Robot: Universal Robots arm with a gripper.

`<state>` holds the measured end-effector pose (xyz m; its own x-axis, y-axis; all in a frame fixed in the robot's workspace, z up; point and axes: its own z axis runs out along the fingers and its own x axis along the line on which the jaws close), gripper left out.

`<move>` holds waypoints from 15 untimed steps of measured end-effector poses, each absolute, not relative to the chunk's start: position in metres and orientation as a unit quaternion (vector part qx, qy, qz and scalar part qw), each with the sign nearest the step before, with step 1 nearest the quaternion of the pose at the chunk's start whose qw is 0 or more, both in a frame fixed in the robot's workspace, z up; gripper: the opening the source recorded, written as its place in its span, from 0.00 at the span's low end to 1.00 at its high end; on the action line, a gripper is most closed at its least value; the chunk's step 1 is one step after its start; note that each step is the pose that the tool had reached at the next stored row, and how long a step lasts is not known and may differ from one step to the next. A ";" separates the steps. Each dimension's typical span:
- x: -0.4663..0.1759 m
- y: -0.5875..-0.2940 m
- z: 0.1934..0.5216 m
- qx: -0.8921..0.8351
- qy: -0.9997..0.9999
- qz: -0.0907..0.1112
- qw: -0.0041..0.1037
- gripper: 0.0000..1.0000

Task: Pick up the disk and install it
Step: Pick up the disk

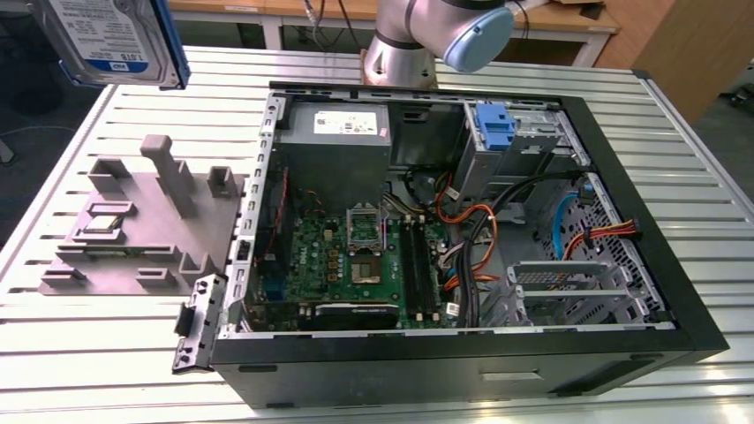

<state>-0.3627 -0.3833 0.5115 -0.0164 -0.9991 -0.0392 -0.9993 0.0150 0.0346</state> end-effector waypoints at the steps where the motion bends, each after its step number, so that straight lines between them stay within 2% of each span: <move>1: -0.361 -0.383 0.511 -0.701 0.712 0.026 0.002 0.37; 15: -0.352 -0.387 0.509 -0.701 0.712 0.025 0.002 0.37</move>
